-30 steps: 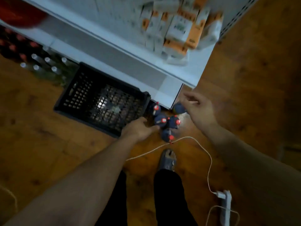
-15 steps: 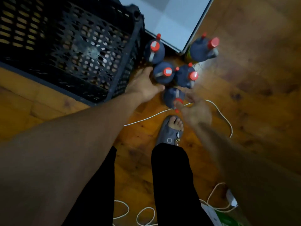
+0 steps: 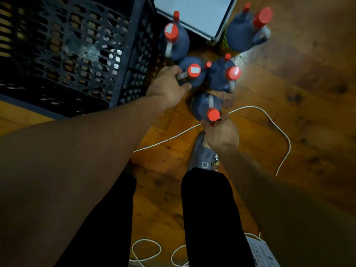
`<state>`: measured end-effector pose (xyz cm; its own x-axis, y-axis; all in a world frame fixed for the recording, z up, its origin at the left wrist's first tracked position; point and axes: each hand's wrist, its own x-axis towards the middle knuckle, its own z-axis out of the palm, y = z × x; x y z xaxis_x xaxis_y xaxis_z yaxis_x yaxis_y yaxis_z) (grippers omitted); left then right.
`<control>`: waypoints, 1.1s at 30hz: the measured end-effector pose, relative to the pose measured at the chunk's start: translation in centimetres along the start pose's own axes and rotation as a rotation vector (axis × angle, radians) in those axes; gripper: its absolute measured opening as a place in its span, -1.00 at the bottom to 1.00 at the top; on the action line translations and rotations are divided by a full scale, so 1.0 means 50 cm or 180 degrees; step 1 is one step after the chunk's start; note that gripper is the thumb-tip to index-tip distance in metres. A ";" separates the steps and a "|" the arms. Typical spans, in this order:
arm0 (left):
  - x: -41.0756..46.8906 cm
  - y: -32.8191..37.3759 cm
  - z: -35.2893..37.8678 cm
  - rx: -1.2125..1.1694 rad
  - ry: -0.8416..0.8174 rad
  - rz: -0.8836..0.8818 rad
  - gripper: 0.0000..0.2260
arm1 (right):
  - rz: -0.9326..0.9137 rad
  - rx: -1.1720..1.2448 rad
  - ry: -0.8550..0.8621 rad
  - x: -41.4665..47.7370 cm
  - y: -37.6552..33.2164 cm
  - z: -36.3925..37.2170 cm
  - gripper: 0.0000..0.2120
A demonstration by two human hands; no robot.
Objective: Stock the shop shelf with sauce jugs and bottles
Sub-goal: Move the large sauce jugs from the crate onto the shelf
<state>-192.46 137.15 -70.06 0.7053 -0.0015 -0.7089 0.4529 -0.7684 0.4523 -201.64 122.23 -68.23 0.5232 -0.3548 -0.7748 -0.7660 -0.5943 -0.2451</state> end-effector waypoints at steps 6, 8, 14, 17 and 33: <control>-0.005 -0.006 0.007 -0.0230 0.0047 -0.0094 -0.77 | -0.0426 0.0025 0.0359 0.006 0.018 0.023 -0.49; -0.012 -0.014 0.011 -0.0330 0.0044 -0.0166 -0.79 | -0.0546 0.0118 0.0532 0.003 0.022 0.027 -0.49; -0.049 -0.019 0.010 -0.0955 -0.0137 -0.0509 -0.84 | -0.0423 0.0295 0.0703 -0.004 0.021 0.012 -0.64; -0.090 -0.023 -0.012 -0.1207 -0.0131 -0.0647 -0.83 | -0.0478 0.0355 0.0695 -0.027 0.007 -0.012 -0.64; -0.473 0.146 -0.369 -0.2050 0.0065 -0.0052 -0.83 | -0.1030 0.0467 0.0898 -0.447 -0.233 -0.284 -0.69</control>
<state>-195.77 143.40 -40.02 0.7029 0.0240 -0.7108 0.6958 -0.2301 0.6803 -199.10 126.83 -39.77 0.8102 -0.3626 -0.4606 -0.5805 -0.6058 -0.5442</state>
